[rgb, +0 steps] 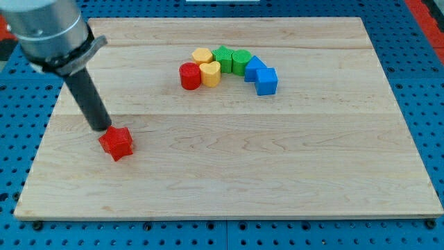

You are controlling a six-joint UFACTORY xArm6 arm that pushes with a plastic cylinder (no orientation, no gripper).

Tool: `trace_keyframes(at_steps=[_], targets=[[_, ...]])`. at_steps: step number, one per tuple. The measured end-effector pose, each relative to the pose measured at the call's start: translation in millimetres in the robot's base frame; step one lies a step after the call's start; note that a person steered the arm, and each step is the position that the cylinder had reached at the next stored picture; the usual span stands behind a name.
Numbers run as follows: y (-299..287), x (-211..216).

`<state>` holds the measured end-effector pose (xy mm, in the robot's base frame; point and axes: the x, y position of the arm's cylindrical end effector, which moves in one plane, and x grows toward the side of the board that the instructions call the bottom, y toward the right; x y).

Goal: Push the red star to the bottom left of the board

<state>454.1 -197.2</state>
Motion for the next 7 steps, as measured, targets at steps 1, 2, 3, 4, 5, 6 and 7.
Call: trace_keyframes(at_steps=[1,2,3,4,5,6,7], targets=[[24,-18],[49,27],[21,62],[-2,73],[34,40],[87,55],[73,92]])
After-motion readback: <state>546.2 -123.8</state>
